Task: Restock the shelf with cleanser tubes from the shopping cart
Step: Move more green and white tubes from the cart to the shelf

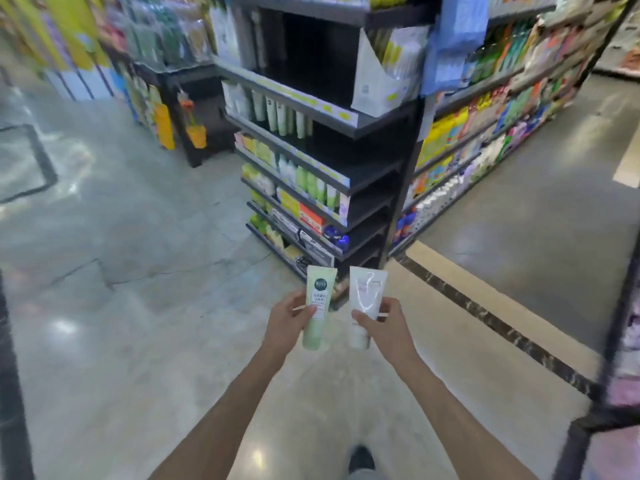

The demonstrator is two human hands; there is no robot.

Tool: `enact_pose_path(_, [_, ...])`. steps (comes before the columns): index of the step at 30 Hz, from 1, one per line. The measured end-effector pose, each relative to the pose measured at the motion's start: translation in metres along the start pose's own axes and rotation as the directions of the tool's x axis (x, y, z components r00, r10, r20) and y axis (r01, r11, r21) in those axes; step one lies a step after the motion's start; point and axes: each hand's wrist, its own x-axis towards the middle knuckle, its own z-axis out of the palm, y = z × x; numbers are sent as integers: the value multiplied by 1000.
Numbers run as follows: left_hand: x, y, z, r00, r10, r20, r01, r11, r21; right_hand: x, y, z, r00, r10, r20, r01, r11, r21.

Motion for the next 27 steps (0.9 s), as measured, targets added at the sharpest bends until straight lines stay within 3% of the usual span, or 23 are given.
enact_pose_path(7, [91,31,-80,983,66,-172,-71,997,-25,110,-62,95,987,-88,134,90,996,-10])
enact_pose_path(17, [253,84,-162,955,111,-274,-119,993,-13,259,-151,212,956,-159,247,156,987,35])
enact_pose_path(23, [362,99,-196,967,88,-239,-90,996,4,337,-183,256,973,-156,169,160,987,-12])
enact_pose_path(27, [443,111,-217,985,107,-136,-101,993,53,383,-201,287,990,-122,64,123,992,-16])
